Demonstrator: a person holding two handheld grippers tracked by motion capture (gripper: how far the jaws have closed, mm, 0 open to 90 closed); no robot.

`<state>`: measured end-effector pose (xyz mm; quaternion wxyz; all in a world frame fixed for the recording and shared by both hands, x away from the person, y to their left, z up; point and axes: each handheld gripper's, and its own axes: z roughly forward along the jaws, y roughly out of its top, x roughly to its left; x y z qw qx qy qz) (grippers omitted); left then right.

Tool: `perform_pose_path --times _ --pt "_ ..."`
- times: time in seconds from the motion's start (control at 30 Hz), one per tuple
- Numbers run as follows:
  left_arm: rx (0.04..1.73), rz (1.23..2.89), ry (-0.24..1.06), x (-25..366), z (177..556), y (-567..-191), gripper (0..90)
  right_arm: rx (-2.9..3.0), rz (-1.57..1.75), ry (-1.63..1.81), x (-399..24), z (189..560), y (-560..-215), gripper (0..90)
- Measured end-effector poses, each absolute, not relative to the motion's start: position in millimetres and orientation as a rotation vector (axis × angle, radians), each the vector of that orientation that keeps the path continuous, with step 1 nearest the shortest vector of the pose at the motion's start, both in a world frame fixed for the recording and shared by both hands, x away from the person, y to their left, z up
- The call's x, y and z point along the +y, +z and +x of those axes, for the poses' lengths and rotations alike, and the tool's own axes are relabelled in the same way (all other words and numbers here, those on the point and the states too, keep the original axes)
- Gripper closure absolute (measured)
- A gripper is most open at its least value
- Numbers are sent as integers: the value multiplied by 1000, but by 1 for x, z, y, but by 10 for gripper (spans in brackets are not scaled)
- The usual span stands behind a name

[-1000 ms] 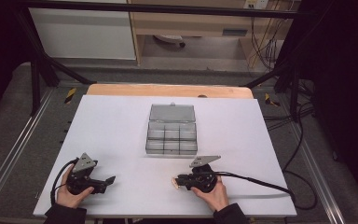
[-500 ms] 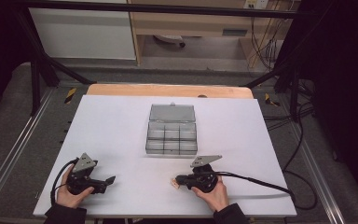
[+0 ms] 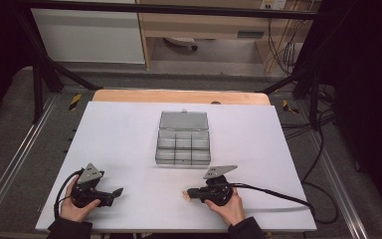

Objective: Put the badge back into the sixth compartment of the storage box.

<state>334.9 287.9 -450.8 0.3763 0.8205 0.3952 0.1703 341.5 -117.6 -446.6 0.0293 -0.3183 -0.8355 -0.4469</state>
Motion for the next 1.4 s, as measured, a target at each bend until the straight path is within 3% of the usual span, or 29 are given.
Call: perform_pose_path --times 1.4 --pt "1008 2102 439 288 335 -451 39 -2626 -963 -1415 -126 340 -433 891"
